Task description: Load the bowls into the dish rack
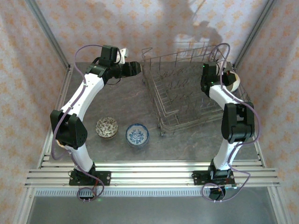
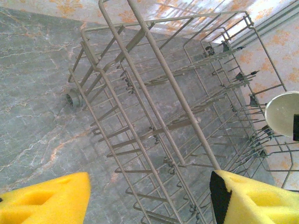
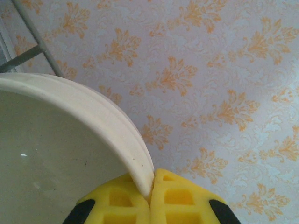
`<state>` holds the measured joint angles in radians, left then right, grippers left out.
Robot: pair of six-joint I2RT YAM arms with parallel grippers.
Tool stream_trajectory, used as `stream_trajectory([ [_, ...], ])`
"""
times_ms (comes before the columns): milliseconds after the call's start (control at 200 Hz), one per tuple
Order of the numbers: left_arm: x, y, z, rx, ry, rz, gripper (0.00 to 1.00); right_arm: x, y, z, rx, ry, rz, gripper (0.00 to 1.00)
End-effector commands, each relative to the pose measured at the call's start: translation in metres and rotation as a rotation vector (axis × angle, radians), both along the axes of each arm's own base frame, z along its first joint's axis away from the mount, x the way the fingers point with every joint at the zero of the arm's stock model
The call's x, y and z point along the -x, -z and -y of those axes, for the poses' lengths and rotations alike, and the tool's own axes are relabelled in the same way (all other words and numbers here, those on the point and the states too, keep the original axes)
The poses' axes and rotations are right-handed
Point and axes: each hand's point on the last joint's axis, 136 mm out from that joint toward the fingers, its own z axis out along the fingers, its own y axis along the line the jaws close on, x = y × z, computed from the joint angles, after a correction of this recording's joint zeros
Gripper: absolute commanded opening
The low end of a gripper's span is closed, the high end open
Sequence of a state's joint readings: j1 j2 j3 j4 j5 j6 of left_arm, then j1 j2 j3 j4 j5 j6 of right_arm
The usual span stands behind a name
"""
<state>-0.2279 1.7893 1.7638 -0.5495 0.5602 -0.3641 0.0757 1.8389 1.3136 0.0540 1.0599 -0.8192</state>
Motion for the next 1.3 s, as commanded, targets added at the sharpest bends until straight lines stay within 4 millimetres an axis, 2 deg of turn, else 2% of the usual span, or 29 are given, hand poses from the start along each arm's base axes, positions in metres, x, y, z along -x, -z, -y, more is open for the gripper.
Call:
stream_trajectory([
  [0,0.001,-0.008,-0.008,-0.026,-0.005,0.035,0.70,0.000,0.028,-0.005,-0.008,-0.029,-0.081,0.00],
  [420,0.008,0.000,-0.008,-0.033,0.007,0.014,0.69,0.008,0.047,-0.012,-0.008,-0.004,-0.142,0.00],
  [721,0.012,0.003,-0.011,-0.051,0.006,0.011,0.70,0.010,0.050,-0.016,-0.040,-0.009,-0.133,0.00],
  [786,0.012,0.004,-0.011,-0.052,0.005,0.010,0.70,0.010,0.053,-0.016,-0.039,-0.006,-0.145,0.03],
  [836,0.013,0.004,-0.012,-0.055,0.003,0.009,0.70,0.010,0.054,-0.016,-0.040,0.004,-0.134,0.10],
  [1041,0.014,0.007,-0.015,-0.065,-0.012,0.011,0.70,0.010,0.058,-0.016,-0.046,0.006,-0.140,0.26],
  [1296,0.010,0.006,-0.015,-0.053,-0.024,0.014,0.70,0.006,0.066,-0.017,-0.056,0.007,-0.161,0.33],
])
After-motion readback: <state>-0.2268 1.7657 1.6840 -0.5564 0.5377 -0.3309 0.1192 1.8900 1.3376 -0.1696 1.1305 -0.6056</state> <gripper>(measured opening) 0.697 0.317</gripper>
